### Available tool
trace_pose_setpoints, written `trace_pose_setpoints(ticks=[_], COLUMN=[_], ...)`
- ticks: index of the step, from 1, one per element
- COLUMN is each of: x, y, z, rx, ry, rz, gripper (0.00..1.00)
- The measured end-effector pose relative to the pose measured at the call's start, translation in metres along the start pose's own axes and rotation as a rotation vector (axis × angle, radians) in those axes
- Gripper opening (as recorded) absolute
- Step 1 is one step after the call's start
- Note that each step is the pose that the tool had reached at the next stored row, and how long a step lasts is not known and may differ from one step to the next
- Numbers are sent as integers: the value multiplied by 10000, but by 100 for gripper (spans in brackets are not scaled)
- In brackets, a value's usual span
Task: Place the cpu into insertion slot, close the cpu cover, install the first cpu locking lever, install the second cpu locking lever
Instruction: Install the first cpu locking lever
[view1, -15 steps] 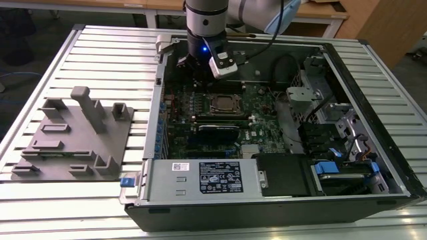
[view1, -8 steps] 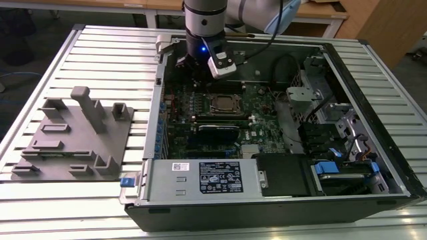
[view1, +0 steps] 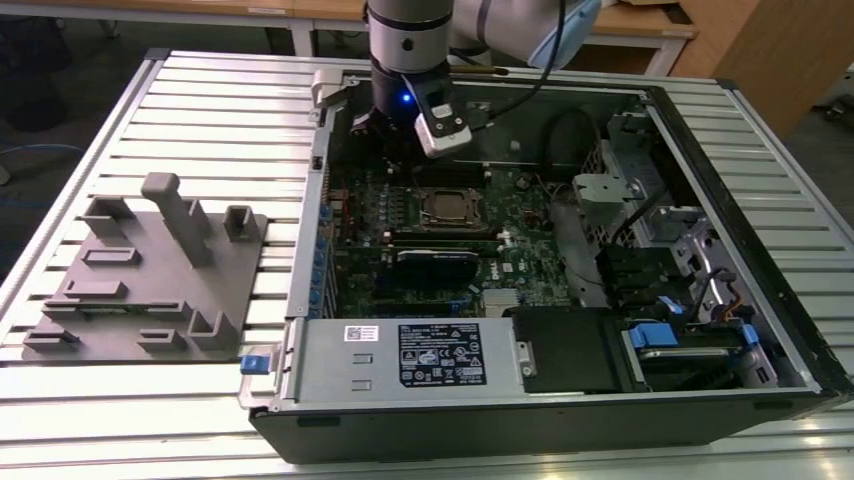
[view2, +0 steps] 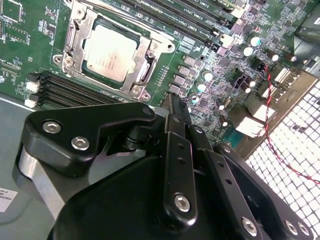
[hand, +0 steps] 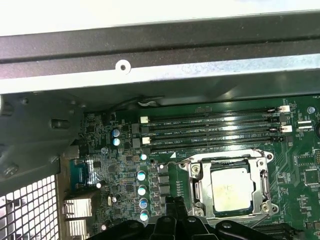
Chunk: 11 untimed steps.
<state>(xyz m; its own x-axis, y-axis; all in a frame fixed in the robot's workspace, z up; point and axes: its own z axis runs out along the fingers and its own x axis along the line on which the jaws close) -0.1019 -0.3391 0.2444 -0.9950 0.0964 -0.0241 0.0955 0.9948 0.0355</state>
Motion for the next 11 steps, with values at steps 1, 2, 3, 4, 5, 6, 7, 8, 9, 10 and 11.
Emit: trace_pose_setpoints(ticks=[1, 2, 3, 4, 5, 6, 7, 8, 9, 10, 11], x=[2, 4, 8, 10, 10, 12, 15, 20, 25, 31, 33], y=[0, 0, -1, -1, -1, -1, -2, -2, -3, -3, -3], z=[0, 0, 0, 0, 0, 0, 0, 0, 0, 0, -1], rx=[0, 0, 0, -1, 0, 0, 0, 0, -1, -1, 0], ry=[-1, -1, 0, 0, 0, 0, 0, 0, 0, 0, 0], rz=[0, -1, -1, -1, -1, 0, 1, 0, -1, -1, 0], gripper=[10, 10, 10, 10, 10, 10, 10, 10, 10, 10, 10])
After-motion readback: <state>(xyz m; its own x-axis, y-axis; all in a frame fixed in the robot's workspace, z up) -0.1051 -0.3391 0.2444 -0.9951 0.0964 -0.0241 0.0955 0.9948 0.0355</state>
